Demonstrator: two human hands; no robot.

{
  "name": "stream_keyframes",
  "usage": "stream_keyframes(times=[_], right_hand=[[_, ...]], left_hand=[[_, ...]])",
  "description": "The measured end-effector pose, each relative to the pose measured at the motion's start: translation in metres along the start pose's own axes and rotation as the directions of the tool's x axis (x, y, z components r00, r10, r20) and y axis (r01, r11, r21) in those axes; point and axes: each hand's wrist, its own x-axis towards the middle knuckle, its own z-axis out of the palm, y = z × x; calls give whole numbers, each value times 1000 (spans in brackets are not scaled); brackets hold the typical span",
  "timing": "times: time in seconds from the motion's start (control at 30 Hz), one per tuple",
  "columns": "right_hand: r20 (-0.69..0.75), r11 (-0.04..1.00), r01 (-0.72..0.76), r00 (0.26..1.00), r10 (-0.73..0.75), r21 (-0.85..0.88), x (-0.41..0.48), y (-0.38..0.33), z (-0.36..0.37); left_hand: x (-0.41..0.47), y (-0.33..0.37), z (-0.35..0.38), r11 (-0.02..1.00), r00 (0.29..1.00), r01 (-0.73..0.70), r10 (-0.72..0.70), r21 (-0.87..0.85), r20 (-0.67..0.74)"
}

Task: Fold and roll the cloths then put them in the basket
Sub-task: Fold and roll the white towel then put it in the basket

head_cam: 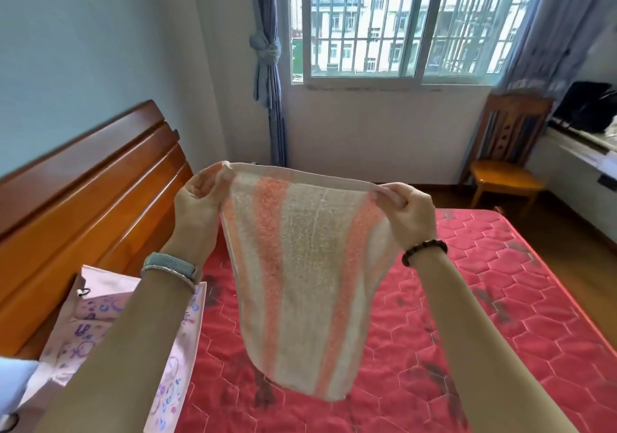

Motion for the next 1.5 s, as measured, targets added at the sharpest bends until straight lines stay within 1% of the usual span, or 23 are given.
stream_keyframes(times=[0.13, 0.23, 0.3, 0.37, 0.47, 0.5, 0.57, 0.63, 0.77, 0.93, 1.03, 1.13, 1.2, 1.27, 1.37, 1.5], right_hand=[[50, 985, -35, 998, 44, -171, 21, 8, -7], [21, 980, -53, 998, 58, -193, 35, 12, -11], [-10, 988, -82, 997, 81, -130, 43, 12, -14], [-6, 995, -98, 995, 98, -36, 46, 11, -16], [37, 965, -142, 990, 137, 222, 39, 8, -16], [43, 949, -145, 989, 138, 279, 35, 5, -16], [42, 947, -131, 991, 124, 292, 26, 2, -15], [35, 953, -118, 993, 113, 279, 15, 0, -13], [50, 976, -128, 991, 121, 174, -8, 9, -12], [139, 970, -235, 965, 224, 69, -60, 38, -8], [197, 946, -323, 929, 314, 13, -98, 58, -2], [266, 913, -401, 874, 406, -76, -137, 85, 5], [302, 897, -413, 845, 442, -156, -160, 105, 9], [353, 872, -423, 799, 487, -246, -184, 124, 13], [415, 811, -454, 701, 580, -368, -223, 157, 21], [437, 749, -487, 612, 659, -449, -279, 212, 35]], left_hand=[[22, 1, 14, 999, 997, -31, 28, -42, -71], [35, 7, 19, 996, 993, -86, 85, -13, -84], [42, 10, 20, 993, 990, -114, 114, 7, -88], [42, 13, 20, 985, 982, -169, 172, 42, -82], [38, 15, 15, 974, 973, -216, 221, 75, -65], [35, 15, 11, 971, 971, -223, 229, 90, -65], [28, 13, 4, 972, 974, -211, 218, 106, -61], [20, 7, -5, 980, 981, -176, 182, 97, -61], [-9, -11, -25, 997, 993, -64, 68, 40, -96], [-62, -56, -60, 998, 974, 52, -57, -28, -218], [-95, -84, -87, 990, 956, 139, -143, -35, -255], [-131, -118, -112, 976, 926, 215, -211, -20, -313], [-156, -141, -126, 960, 903, 279, -270, -22, -334], [-179, -167, -142, 935, 875, 355, -333, -1, -351], [-216, -213, -168, 880, 848, 461, -399, 113, -348], [-261, -280, -199, 768, 787, 595, -494, 239, -370]])
